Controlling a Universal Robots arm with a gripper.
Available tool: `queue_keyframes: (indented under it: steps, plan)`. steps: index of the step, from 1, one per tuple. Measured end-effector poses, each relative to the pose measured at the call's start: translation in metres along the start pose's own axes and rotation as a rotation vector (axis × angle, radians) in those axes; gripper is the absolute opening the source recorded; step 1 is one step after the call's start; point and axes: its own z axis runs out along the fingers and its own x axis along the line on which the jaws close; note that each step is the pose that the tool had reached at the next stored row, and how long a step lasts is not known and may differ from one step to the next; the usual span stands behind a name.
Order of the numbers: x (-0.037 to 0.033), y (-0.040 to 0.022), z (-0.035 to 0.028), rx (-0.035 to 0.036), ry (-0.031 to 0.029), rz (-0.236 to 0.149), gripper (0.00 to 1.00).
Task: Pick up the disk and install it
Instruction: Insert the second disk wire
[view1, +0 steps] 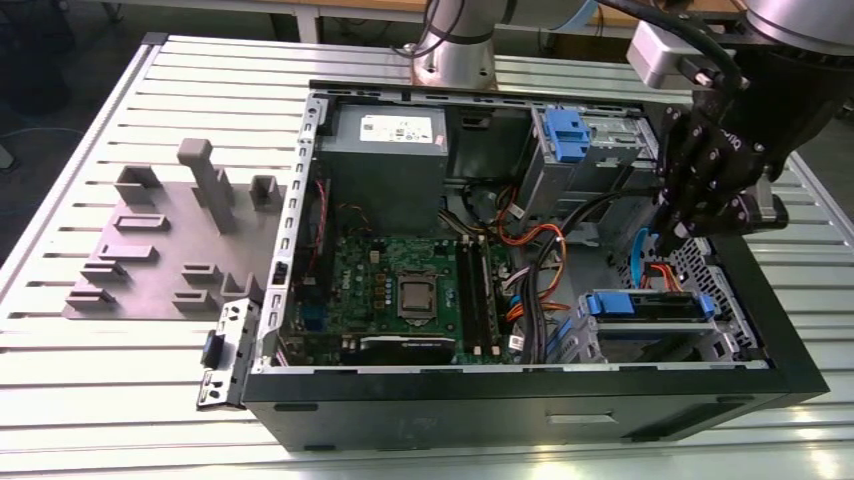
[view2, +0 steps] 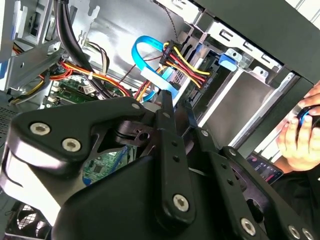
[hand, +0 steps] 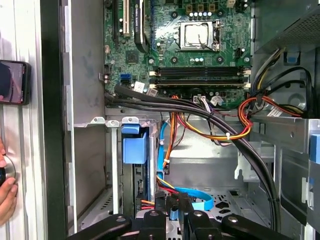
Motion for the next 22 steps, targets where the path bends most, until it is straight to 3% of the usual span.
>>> queue_keyframes:
  steps: [12,22]
  plan:
    - [-0.0025,-0.0035,0.0024,-0.0102,0.0014,0.029,0.25]
    - [-0.0034,-0.0032,0.0142,-0.0121,0.0028,0.029,0.25]
